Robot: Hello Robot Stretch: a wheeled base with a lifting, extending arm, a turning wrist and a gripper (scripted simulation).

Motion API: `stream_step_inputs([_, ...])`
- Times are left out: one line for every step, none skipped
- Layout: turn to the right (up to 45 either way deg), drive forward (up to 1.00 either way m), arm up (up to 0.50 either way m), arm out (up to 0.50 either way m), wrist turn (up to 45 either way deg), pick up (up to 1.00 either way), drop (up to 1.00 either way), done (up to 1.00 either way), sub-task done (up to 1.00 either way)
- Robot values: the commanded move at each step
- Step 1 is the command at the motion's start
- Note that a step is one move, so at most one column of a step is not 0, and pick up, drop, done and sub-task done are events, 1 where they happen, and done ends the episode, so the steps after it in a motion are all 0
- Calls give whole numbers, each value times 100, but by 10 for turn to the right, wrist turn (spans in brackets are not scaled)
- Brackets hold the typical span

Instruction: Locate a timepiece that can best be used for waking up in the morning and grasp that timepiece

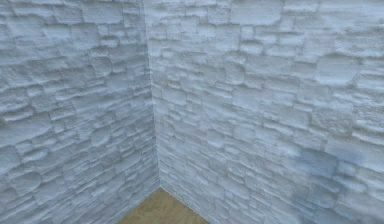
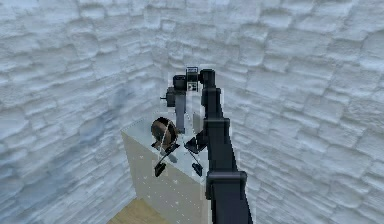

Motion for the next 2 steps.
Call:
stream_step_inputs([0,0,0,0,450,0,0,0,0])
stream_step_inputs([0,0,0,0,450,0,0,0,0])
